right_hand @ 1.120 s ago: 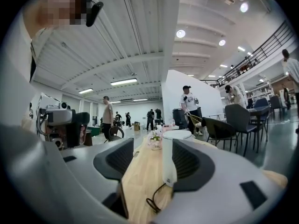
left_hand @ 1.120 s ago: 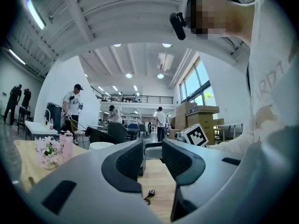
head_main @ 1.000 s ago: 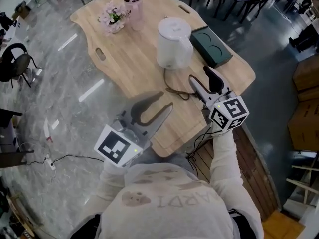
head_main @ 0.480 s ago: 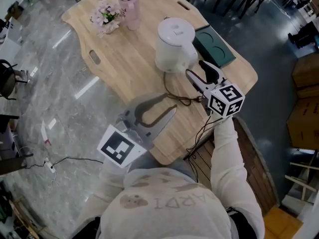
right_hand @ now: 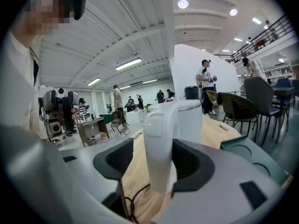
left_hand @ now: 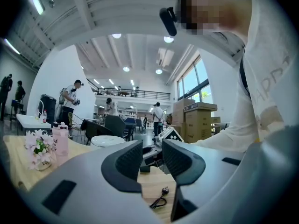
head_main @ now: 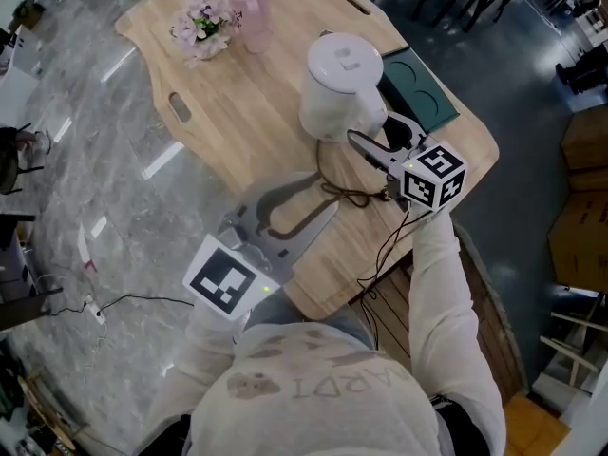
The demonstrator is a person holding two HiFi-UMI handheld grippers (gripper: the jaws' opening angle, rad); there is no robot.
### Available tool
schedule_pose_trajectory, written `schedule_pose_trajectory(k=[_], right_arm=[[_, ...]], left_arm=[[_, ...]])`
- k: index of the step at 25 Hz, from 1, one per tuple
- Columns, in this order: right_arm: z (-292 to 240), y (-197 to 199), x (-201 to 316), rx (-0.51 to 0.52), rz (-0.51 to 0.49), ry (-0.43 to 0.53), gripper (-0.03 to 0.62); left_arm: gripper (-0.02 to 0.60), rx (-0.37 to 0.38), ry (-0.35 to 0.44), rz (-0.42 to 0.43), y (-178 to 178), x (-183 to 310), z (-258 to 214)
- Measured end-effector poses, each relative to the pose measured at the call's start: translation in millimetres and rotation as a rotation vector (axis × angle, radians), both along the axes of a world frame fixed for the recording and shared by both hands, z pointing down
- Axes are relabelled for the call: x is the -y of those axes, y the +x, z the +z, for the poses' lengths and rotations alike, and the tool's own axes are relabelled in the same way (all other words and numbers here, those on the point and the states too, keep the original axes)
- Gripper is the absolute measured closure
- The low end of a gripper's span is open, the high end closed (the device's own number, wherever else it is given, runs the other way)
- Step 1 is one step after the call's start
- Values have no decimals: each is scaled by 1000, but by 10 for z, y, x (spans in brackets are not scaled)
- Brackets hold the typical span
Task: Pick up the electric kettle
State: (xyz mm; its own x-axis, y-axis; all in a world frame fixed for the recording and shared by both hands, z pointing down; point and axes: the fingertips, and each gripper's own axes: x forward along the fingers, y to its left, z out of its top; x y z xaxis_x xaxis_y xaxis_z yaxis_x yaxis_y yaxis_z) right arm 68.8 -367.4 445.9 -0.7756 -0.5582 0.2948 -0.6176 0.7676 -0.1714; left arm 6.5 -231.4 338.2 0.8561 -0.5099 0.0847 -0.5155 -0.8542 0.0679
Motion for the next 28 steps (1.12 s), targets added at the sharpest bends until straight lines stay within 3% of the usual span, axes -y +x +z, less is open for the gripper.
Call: schedule_pose_trajectory(k=[5,19,24,28], right_arm=[[4,-60,-36,46,-98,-46,352],[112,-616,-197,52,-300,-73,355],[118,-816,-219,44,-337,-57,356],[103,-932,-165,42,-308,-34,357]], left_arm=[[472,-4,-12,-10,-47,59,36],[472,13,1,-25,-226,154,119],[472,15,-5,-34,-319,183,158],[472,10,-9,-39,-379,207,174]])
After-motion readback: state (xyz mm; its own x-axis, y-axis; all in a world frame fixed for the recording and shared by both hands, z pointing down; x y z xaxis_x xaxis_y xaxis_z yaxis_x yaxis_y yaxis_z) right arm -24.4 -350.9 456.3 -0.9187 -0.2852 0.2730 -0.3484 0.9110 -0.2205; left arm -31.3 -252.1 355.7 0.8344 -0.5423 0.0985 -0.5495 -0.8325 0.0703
